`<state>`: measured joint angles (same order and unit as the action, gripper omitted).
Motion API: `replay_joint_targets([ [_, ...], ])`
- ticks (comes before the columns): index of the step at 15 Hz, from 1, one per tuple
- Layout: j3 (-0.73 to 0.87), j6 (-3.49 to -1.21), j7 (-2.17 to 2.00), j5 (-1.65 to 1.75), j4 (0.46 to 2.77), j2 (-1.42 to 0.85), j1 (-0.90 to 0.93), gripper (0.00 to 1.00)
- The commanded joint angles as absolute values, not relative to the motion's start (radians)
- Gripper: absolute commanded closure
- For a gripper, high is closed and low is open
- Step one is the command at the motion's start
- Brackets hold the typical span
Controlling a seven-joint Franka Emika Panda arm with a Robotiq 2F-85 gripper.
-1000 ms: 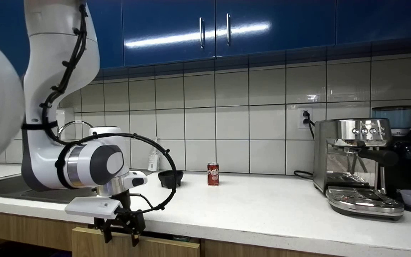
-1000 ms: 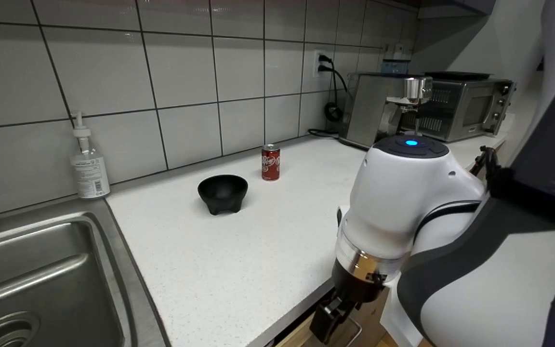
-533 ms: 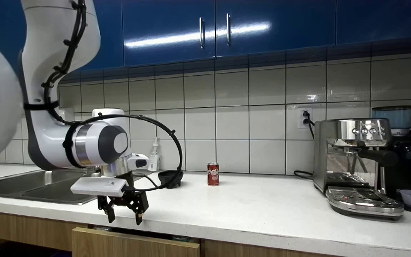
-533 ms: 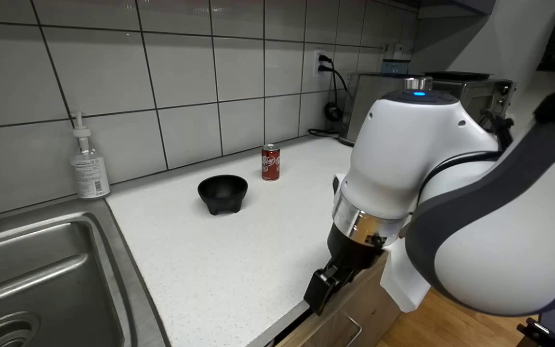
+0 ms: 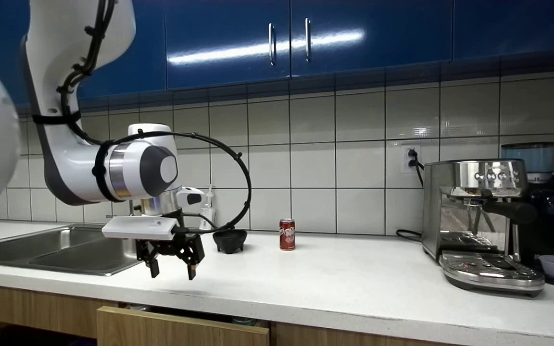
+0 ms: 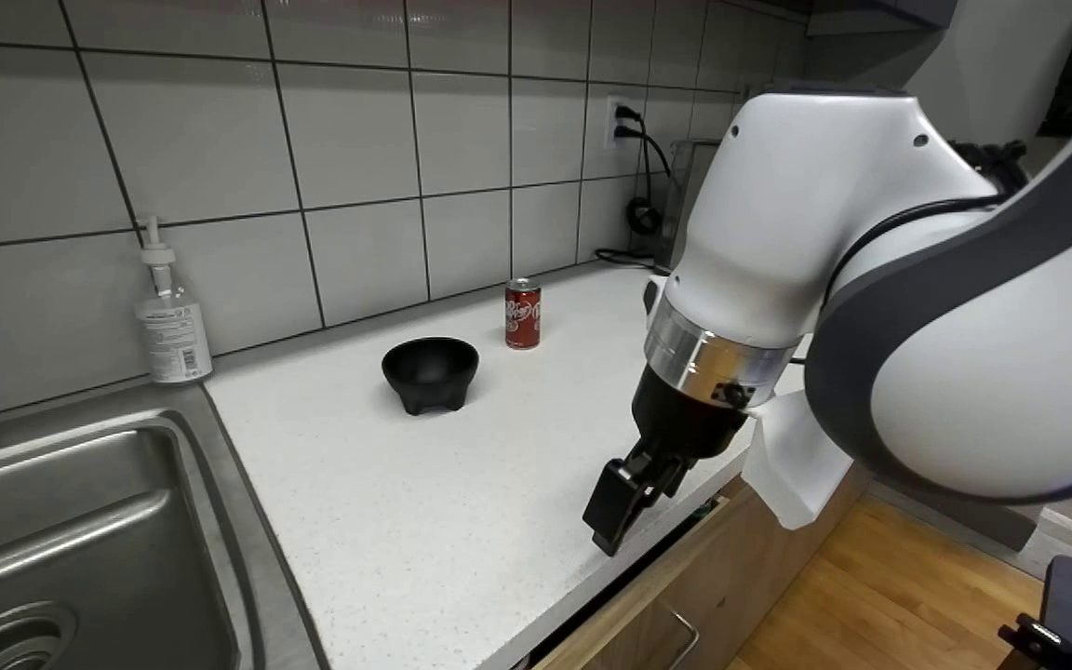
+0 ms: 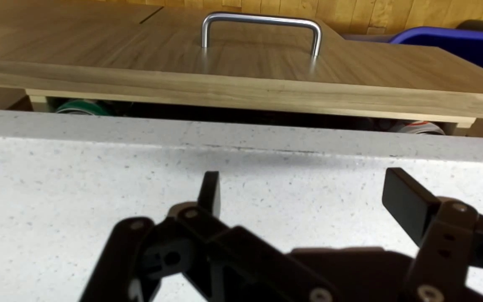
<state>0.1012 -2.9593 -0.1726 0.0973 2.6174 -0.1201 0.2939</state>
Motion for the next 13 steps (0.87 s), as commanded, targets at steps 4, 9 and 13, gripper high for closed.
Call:
replay_joint_targets([
  [4,0.038,-2.957,-0.178,0.128,2.616,-0.091,0.208,0.0],
  [9,0.033,-2.957,-0.177,0.128,2.617,-0.085,0.202,0.0],
  [13,0.033,-2.957,-0.177,0.128,2.617,-0.085,0.203,0.0],
])
